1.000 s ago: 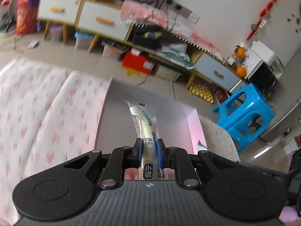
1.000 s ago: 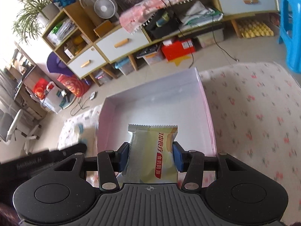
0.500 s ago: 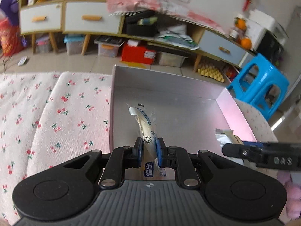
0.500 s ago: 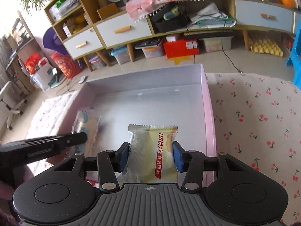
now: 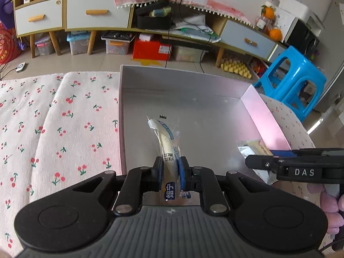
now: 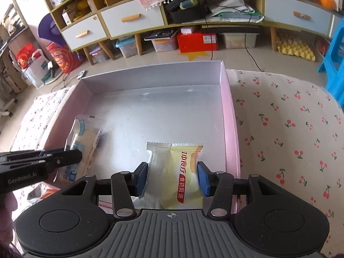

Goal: Organize snacks
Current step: 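Open both tools to drop the packets into the pink box, then grasp the pink wafer packet with right tool while left tool reaches toward the green packet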

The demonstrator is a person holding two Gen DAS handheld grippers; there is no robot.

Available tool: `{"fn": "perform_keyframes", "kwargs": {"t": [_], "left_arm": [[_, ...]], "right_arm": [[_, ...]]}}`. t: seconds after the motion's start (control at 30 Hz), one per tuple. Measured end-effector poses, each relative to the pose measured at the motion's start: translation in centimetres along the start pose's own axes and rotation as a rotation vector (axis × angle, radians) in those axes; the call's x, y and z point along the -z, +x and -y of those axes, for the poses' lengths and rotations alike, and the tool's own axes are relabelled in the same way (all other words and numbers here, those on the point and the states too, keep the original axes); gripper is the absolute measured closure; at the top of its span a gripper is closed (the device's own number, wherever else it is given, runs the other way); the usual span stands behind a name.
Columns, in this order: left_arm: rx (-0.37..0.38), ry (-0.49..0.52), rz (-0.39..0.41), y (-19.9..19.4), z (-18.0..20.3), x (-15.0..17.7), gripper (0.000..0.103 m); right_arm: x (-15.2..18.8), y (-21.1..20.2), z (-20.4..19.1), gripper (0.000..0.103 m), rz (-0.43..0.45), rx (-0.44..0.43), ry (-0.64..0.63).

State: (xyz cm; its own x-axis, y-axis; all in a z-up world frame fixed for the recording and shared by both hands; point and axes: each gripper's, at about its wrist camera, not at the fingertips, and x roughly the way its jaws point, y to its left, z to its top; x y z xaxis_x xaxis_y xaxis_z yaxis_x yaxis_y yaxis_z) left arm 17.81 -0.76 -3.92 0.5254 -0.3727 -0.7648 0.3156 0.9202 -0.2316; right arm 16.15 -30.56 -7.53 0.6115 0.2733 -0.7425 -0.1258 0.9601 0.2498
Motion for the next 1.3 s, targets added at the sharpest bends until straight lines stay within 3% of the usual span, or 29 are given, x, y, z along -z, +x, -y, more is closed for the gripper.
{"fn": "perform_keyframes", "kwargs": {"t": [0.13, 0.17, 0.2, 0.3, 0.67, 0.87, 1.3], "left_arm": [[-0.002, 0.013, 0.03, 0.0, 0.0, 0.2, 0.084], [-0.011, 0.019, 0.042, 0.0, 0.1, 0.2, 0.077], [-0.009, 0.027, 0.053, 0.0, 0.3, 0.2, 0.074], [-0.013, 0.041, 0.075, -0.3, 0.8, 0.1, 0.051], [-0.069, 0.082, 0.111, -2.7, 2.6, 0.2, 0.01], [-0.1, 0.119, 0.126, -4.7, 3.5, 0.9, 0.001], [-0.138, 0.104, 0.076, -7.5, 4.1, 3.7, 0.001]], "right_arm": [[-0.1, -0.5, 0.5, 0.053, 0.052, -0.05, 0.028], [-0.2, -0.7, 0.7, 0.052, 0.067, -0.06, 0.033], [-0.4, -1.0, 0.8, 0.047, 0.08, -0.07, 0.043], [-0.8, -1.6, 1.1, 0.03, 0.104, -0.084, 0.072], [-0.1, -4.6, 0.8, 0.02, 0.074, -0.059, 0.078], [0.8, -6.8, 0.5, 0.018, 0.057, -0.044, 0.09], [4.5, -9.1, -0.1, 0.017, -0.047, 0.017, 0.132]]}}
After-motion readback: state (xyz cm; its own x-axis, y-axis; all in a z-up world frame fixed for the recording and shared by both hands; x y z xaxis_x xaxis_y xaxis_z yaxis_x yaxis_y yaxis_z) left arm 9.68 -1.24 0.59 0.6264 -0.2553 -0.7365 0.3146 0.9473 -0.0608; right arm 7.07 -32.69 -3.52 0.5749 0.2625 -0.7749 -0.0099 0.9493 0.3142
